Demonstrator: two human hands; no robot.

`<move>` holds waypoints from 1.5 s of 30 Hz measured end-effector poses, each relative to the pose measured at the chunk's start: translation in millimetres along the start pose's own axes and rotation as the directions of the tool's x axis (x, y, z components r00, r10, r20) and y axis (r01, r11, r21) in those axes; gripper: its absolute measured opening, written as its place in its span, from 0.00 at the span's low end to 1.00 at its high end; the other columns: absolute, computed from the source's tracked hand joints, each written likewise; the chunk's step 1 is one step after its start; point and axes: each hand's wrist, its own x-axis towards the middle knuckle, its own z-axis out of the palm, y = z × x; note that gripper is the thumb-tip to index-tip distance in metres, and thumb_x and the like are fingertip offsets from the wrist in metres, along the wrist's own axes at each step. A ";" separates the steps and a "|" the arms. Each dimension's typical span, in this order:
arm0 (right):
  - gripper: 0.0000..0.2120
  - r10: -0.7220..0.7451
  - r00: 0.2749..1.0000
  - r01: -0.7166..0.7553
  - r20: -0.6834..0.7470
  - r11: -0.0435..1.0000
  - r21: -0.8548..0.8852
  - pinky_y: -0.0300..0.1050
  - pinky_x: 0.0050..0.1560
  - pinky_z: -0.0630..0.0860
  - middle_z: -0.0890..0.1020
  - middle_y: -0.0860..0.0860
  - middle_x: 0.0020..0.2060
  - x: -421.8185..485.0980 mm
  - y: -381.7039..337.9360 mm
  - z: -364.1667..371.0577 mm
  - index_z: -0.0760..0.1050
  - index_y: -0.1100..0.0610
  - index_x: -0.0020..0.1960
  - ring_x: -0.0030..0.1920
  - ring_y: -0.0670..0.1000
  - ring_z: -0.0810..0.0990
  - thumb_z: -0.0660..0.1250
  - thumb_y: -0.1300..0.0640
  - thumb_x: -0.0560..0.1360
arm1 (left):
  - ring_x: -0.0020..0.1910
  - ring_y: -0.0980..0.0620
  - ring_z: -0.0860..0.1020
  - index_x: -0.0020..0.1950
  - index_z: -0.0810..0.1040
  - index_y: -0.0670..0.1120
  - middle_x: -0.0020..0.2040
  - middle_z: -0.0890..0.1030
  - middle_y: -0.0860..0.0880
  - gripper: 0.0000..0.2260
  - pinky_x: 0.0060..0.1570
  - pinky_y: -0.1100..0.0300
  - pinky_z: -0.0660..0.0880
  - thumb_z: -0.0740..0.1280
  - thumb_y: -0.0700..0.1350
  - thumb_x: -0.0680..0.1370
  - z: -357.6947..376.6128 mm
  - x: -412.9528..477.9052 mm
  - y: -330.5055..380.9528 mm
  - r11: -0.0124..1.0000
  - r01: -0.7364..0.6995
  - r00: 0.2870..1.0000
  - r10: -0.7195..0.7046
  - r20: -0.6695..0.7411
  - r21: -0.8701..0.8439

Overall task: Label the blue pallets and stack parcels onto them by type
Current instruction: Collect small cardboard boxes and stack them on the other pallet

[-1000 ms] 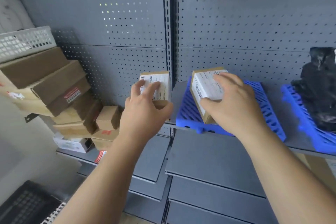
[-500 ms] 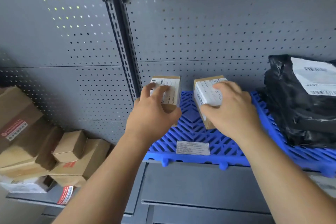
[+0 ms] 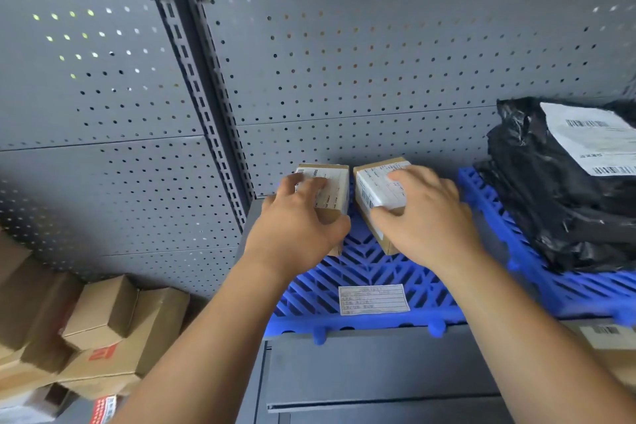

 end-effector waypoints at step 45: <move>0.34 0.425 0.835 -0.466 -0.349 0.884 -0.038 0.62 0.67 0.65 0.66 0.48 0.76 -214.8 170.0 -138.9 0.67 0.45 0.74 0.72 0.58 0.65 0.58 0.34 0.71 | 0.68 0.47 0.70 0.75 0.68 0.58 0.71 0.72 0.55 0.30 0.66 0.45 0.71 0.65 0.65 0.73 89.2 -147.2 255.0 0.783 -0.613 0.786 0.618 0.015 -0.103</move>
